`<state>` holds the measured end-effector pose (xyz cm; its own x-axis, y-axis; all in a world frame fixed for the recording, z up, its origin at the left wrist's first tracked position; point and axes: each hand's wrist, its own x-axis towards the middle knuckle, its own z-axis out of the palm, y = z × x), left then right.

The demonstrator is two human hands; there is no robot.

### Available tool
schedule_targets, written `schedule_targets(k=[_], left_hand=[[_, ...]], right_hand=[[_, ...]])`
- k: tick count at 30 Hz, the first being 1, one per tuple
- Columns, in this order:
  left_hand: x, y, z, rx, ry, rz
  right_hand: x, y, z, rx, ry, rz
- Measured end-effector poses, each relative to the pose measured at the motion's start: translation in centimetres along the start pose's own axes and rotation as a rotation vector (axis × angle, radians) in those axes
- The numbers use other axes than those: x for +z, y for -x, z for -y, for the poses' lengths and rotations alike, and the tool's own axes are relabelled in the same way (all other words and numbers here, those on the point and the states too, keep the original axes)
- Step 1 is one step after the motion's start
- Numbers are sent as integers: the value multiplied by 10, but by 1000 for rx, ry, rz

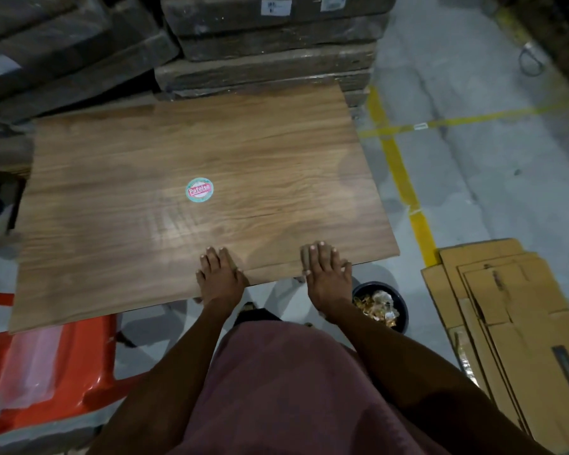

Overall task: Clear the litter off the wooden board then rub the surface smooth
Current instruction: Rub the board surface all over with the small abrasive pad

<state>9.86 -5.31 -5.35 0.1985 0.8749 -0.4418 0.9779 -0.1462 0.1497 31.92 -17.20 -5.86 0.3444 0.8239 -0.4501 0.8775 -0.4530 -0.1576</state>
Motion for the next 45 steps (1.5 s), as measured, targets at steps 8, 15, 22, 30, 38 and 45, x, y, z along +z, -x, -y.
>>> schedule_targets(k=[8, 15, 22, 30, 38, 45], left_hand=[[-31, -31, -29, 165, 50, -8], [-28, -50, -18, 274, 32, 30], [-38, -78, -20, 291, 50, 30], [-59, -118, -46, 266, 80, 82], [-68, -147, -64, 175, 85, 35], [-83, -179, -75, 190, 131, -11]], right_hand=[[-5, -22, 54, -171, 28, 78], [-14, -32, 45, 244, -166, 44], [-24, -52, 79, 49, -34, 134], [-55, -81, 37, 201, -59, 77], [-56, -103, 68, -84, 17, 141], [-78, -134, 21, -52, 59, 57]])
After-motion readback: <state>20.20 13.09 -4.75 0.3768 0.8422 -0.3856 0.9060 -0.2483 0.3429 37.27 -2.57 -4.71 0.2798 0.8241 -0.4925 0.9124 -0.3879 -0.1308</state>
